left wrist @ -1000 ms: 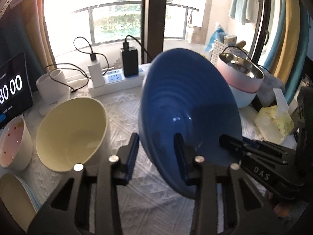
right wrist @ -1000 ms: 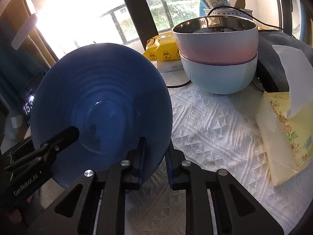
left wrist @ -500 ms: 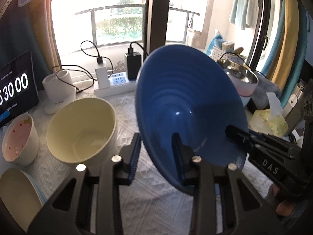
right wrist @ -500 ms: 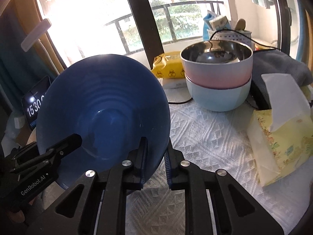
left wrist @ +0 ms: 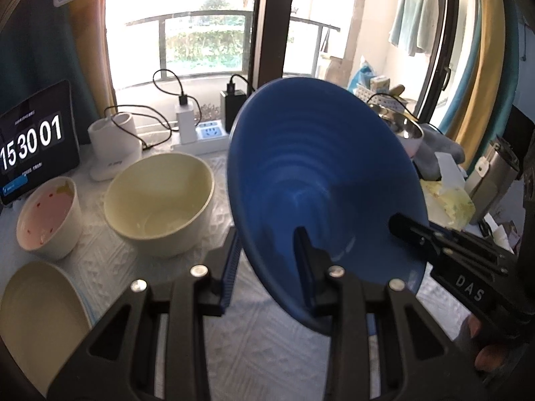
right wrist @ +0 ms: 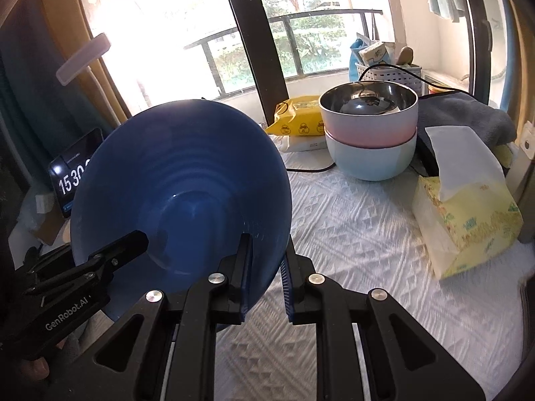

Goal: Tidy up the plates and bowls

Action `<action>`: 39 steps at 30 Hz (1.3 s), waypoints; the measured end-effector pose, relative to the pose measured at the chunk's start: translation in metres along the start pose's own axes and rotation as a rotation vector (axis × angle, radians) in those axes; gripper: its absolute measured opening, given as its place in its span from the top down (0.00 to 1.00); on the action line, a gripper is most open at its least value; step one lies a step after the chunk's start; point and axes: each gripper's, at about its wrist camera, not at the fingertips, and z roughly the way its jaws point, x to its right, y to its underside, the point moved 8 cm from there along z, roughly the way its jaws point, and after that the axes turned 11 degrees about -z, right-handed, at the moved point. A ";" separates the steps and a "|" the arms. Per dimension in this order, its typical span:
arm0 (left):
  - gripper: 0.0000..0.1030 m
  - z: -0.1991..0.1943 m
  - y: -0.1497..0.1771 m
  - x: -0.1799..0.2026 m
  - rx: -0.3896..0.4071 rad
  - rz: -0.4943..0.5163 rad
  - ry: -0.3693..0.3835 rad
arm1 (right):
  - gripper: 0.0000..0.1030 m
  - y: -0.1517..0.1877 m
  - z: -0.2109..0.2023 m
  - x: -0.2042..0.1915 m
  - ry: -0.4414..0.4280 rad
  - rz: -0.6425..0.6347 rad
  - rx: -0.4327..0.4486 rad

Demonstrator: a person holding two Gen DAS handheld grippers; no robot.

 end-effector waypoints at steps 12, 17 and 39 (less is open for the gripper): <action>0.68 -0.034 0.023 -0.022 -0.004 -0.019 0.005 | 0.83 0.011 -0.026 -0.030 -0.004 -0.023 0.011; 0.68 -0.046 0.034 -0.036 -0.011 -0.030 -0.002 | 0.83 0.021 -0.035 -0.050 -0.017 -0.028 0.008; 0.68 -0.079 0.072 -0.091 -0.069 -0.109 -0.009 | 0.83 0.054 -0.057 -0.115 -0.055 -0.091 -0.052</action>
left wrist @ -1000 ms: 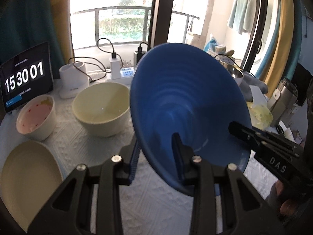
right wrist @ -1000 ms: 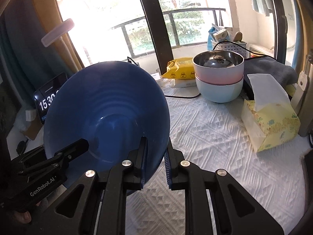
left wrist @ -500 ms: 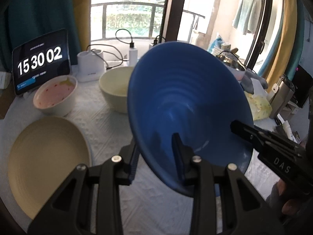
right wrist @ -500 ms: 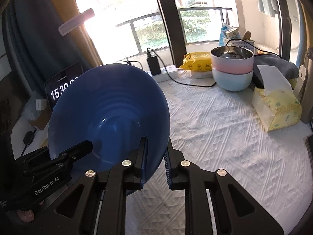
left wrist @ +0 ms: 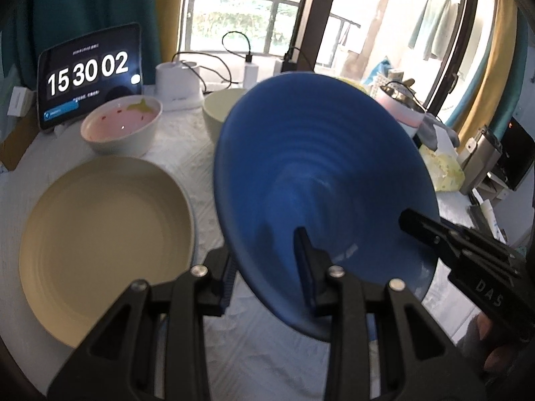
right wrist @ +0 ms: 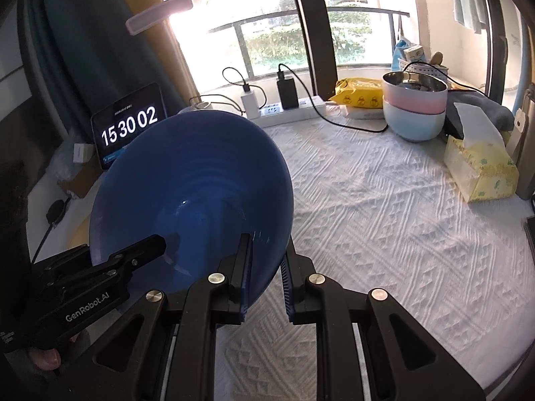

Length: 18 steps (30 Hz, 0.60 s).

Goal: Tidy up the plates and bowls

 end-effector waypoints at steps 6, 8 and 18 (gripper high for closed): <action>0.68 0.000 0.008 -0.003 -0.027 0.007 0.013 | 0.83 0.006 -0.003 -0.007 0.002 -0.005 -0.023; 0.68 0.002 0.012 -0.002 -0.044 0.013 0.017 | 0.82 0.008 -0.004 -0.007 0.028 -0.016 -0.033; 0.68 0.014 0.026 0.002 -0.109 0.035 0.025 | 0.81 0.016 -0.001 -0.002 0.047 0.006 -0.070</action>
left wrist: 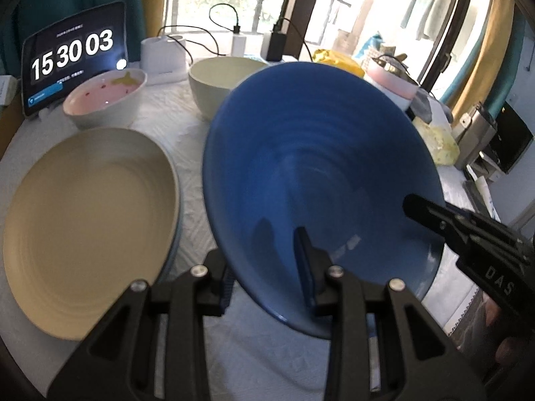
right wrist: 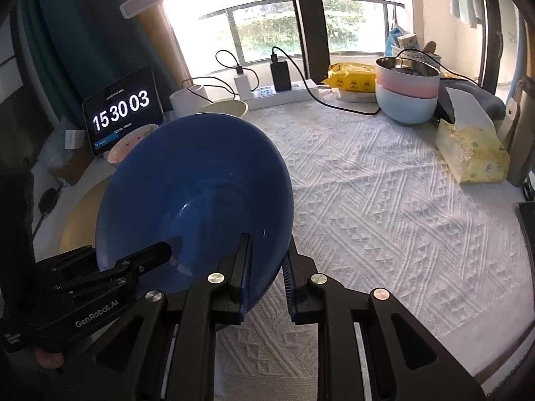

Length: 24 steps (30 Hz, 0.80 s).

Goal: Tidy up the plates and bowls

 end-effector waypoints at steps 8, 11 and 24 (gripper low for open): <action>0.68 0.006 0.002 0.004 -0.026 0.015 -0.004 | 0.81 0.001 0.003 0.009 0.016 0.024 -0.017; 0.67 0.005 -0.001 0.004 -0.020 0.017 -0.006 | 0.81 0.000 0.003 0.009 0.012 0.024 -0.015; 0.66 -0.004 -0.011 -0.002 0.019 -0.001 -0.022 | 0.75 -0.005 0.008 0.017 0.019 0.045 -0.007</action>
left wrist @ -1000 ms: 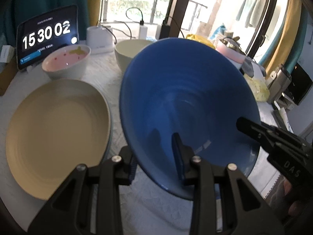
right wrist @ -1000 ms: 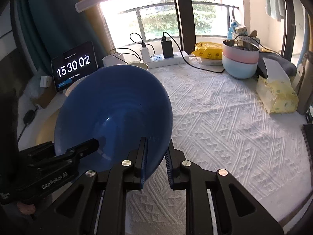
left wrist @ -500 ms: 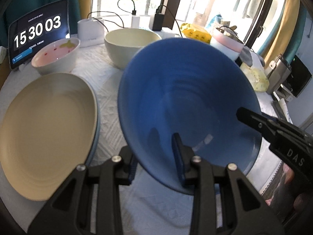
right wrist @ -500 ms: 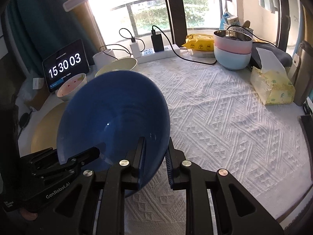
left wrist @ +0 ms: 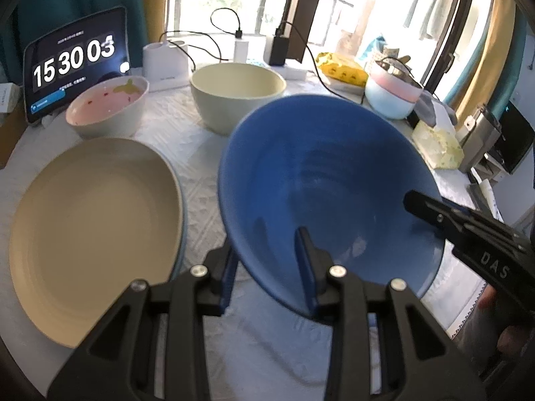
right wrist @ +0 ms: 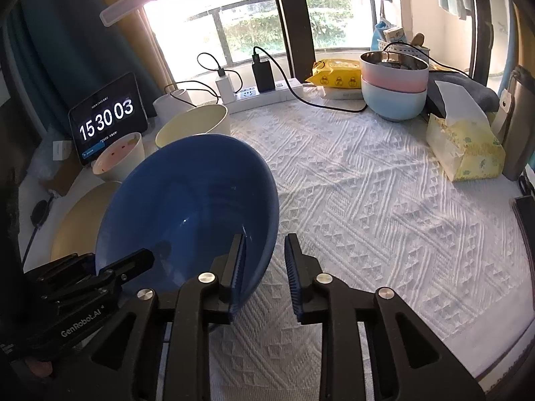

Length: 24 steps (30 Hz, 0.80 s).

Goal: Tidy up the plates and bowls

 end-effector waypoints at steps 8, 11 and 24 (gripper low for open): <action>0.66 -0.006 -0.011 -0.006 0.028 -0.008 -0.011 | 0.69 -0.007 0.002 0.007 0.007 0.014 0.005; 0.66 -0.009 -0.017 -0.007 0.039 -0.012 -0.012 | 0.68 -0.012 0.000 0.010 0.015 0.018 0.012; 0.66 -0.021 -0.045 -0.016 0.092 -0.030 -0.020 | 0.68 -0.039 -0.006 0.014 0.017 0.009 0.052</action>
